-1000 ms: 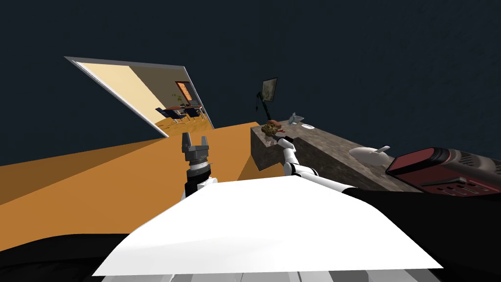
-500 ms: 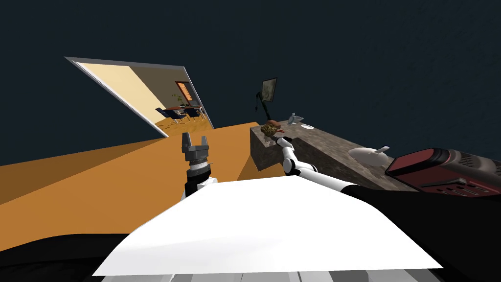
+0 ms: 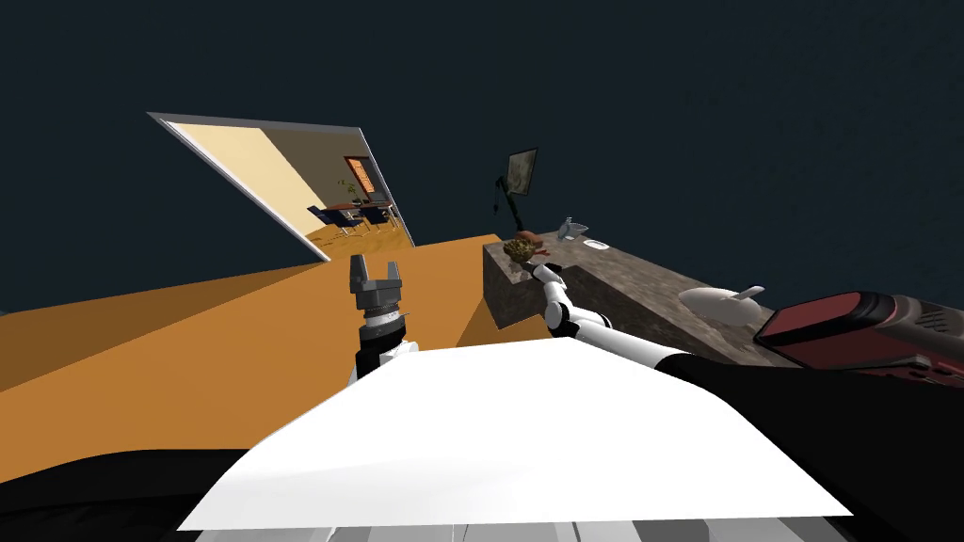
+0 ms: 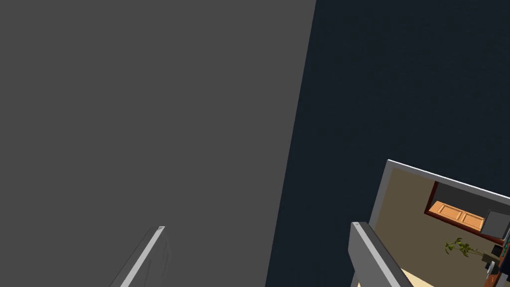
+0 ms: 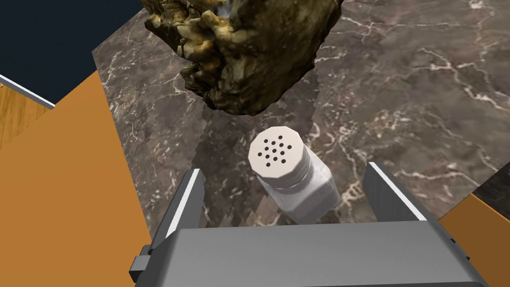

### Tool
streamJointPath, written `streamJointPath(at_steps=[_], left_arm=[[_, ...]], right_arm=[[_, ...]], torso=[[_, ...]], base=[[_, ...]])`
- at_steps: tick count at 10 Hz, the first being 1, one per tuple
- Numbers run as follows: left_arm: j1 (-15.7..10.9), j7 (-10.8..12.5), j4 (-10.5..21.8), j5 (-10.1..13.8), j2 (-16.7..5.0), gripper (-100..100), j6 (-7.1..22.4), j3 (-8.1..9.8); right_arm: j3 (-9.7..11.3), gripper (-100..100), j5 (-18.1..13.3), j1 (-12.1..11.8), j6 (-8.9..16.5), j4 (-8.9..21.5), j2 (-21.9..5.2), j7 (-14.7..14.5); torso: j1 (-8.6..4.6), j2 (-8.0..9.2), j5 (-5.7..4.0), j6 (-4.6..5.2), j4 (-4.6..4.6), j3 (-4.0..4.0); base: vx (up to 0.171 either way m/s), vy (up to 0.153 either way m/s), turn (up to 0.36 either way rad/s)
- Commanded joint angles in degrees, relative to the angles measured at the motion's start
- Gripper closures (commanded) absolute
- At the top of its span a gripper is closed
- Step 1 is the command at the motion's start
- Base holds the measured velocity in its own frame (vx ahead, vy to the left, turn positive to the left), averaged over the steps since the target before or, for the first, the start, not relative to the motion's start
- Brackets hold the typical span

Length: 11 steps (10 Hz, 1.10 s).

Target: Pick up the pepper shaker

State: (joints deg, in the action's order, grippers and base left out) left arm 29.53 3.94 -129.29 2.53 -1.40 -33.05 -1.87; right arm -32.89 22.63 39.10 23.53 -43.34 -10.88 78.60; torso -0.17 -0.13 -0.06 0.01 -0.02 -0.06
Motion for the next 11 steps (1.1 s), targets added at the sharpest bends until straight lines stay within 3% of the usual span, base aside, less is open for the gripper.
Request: streamJointPath(at_steps=[1, 2, 3, 4, 5, 8, 9, 10, 11], left_arm=[[0.0, 0.0, 0.0, 0.0, 0.0, 0, 0.0, 0.00], [0.0, 0.0, 0.0, 0.0, 0.0, 0, 0.0, 0.00], [0.0, 0.0, 0.0, 0.0, 0.0, 0, 0.0, 0.01], [0.0, 0.0, 0.0, 0.0, 0.0, 0, 0.0, 0.01], [0.0, 0.0, 0.0, 0.0, 0.0, 0, 0.0, 0.01], [0.0, 0.0, 0.0, 0.0, 0.0, 0, 0.0, 0.01], [0.0, 0.0, 0.0, 0.0, 0.0, 0, 0.0, 0.01], [0.0, 0.0, 0.0, 0.0, 0.0, 0, 0.0, 0.01], [0.0, 0.0, 0.0, 0.0, 0.0, 0, 0.0, 0.01]], right_arm=[[-1.3, -100, -0.7, 0.7, -1.6, 2.2, -1.3, 0.5], [-2.6, -100, -1.1, 1.6, -3.4, 5.0, -2.8, 0.8], [-2.6, -100, -1.1, 1.6, -3.4, 5.0, -2.8, 0.8], [-3.8, -100, -1.4, 2.5, -5.2, 7.8, -4.3, 1.1], [-3.8, -100, -1.4, 2.5, -5.2, 7.9, -4.3, 1.1], [-5.7, -100, -2.0, 3.8, -7.9, 12.2, -6.6, 1.5], [-5.4, -100, -2.2, 3.4, -7.1, 10.8, -5.8, 1.5], [-5.5, 100, -2.3, 3.4, -7.3, 11.0, -5.9, 1.6], [-5.5, 100, -2.3, 3.3, -7.3, 11.0, -5.9, 1.6]], torso=[[0.00, 0.00, 0.00, 0.00, 0.00, 0.00], [-0.06, 0.09, -0.01, 0.03, 0.02, 0.05], [-0.13, 0.14, -0.02, 0.04, 0.04, 0.09], [-0.16, 0.11, -0.04, 0.08, 0.03, 0.07], [-0.12, 0.12, -0.03, 0.03, 0.03, 0.08], [-0.06, 0.05, -0.01, 0.05, 0.02, 0.04], [-0.05, 0.06, -0.01, 0.05, 0.02, 0.04], [-0.02, 0.01, -0.01, 0.09, 0.01, 0.01], [0.02, -0.04, -0.01, 0.02, 0.02, -0.01]], base=[[-0.053, -0.036, 0.290], [-0.059, -0.051, 0.290], [-0.043, -0.051, 0.116], [-0.050, -0.037, 0.235], [-0.043, -0.032, 0.122], [-0.035, -0.021, 0.161], [-0.018, -0.011, 0.032], [-0.004, -0.003, -0.016], [0.000, 0.000, 0.000]])
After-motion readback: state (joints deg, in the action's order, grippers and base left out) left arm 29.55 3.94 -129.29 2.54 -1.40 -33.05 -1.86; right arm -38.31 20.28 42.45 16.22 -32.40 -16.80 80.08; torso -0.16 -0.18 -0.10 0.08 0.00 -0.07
